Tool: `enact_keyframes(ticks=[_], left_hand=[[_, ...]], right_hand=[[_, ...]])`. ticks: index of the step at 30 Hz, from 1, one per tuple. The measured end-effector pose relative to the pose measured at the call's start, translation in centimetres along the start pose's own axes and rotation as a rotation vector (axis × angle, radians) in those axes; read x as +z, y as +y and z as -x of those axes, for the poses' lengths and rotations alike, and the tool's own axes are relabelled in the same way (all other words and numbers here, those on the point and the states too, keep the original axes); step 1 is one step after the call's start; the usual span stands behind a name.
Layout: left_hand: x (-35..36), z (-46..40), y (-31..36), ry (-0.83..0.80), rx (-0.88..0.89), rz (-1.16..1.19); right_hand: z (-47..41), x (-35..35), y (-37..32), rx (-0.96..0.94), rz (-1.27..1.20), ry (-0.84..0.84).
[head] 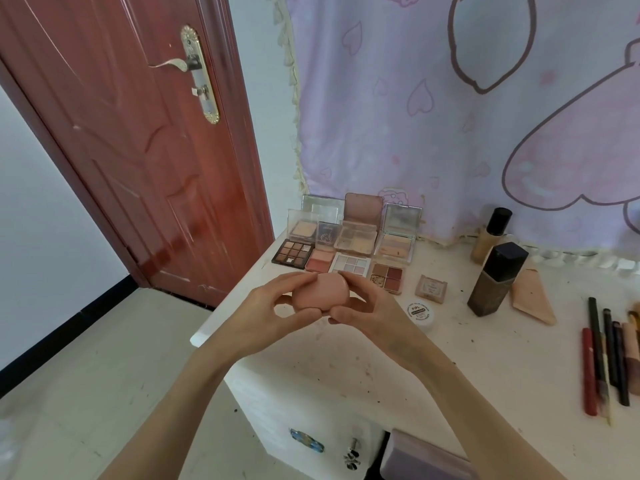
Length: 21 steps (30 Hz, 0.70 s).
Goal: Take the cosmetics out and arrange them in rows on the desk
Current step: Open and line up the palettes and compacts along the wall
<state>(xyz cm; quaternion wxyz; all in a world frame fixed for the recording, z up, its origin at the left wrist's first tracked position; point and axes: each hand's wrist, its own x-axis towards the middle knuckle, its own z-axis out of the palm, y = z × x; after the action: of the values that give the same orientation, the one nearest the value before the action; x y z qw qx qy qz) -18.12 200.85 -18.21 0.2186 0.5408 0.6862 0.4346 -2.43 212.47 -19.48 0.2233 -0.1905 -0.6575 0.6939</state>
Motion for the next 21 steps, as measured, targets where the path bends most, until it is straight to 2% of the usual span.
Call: enact_keyframes(ticks=[3,17,21], left_hand=[[-0.2,0.0,-0.6,0.0,0.001,0.025],[-2.1,-1.3,-2.3,-0.102,-0.115,0.098],[-3.1,-2.5,-2.9,-0.01,-0.205,0.194]], right_hand=[[-0.5,0.2,0.6,-0.001,0.045,0.05],[-2.7,1.6,3.9,0.027,0.12,0.041],[-4.1,2.8,4.6,-0.038,0.391,0.036]])
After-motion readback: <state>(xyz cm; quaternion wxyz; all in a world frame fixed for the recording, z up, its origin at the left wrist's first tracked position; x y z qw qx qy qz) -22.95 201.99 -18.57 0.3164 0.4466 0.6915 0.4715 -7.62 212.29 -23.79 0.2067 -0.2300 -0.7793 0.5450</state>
